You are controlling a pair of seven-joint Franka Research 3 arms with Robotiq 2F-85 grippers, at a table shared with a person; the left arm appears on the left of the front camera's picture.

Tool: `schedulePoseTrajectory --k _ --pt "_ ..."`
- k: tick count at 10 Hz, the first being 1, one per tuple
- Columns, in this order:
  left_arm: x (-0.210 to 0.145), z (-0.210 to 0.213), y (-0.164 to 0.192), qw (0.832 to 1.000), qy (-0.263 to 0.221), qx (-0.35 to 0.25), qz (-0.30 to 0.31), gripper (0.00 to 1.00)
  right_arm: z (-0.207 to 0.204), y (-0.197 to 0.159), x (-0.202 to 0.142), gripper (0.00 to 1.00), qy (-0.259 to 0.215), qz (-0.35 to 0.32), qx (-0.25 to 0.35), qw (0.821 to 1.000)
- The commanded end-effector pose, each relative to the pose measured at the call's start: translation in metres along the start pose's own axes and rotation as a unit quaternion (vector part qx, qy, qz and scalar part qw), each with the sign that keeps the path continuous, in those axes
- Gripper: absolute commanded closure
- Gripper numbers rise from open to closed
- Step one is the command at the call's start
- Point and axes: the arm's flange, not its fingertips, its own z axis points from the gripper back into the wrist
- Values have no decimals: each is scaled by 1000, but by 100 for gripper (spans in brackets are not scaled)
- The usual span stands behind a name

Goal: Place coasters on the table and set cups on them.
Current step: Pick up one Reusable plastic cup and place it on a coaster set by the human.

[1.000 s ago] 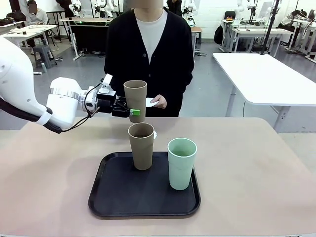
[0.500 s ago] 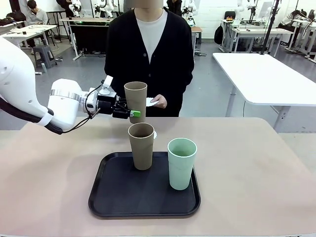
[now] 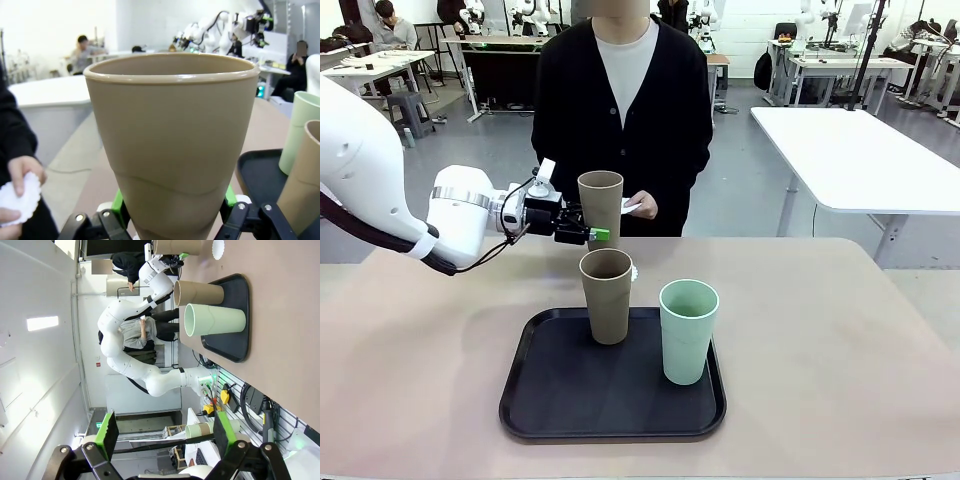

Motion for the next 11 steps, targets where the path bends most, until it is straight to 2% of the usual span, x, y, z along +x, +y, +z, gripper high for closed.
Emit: schedulePoseTrajectory --k 1,3,11 --pt "-10 -11 8 1000 -17 12 -17 18 0 1 0 0 1 2 3 1000" --pt "-19 -17 9 1000 -25 3 -10 18 0 1 0 0 1 2 3 1000" --pt "-43 -43 27 1000 8 8 -2 18 0 1 0 0 1 2 3 1000"
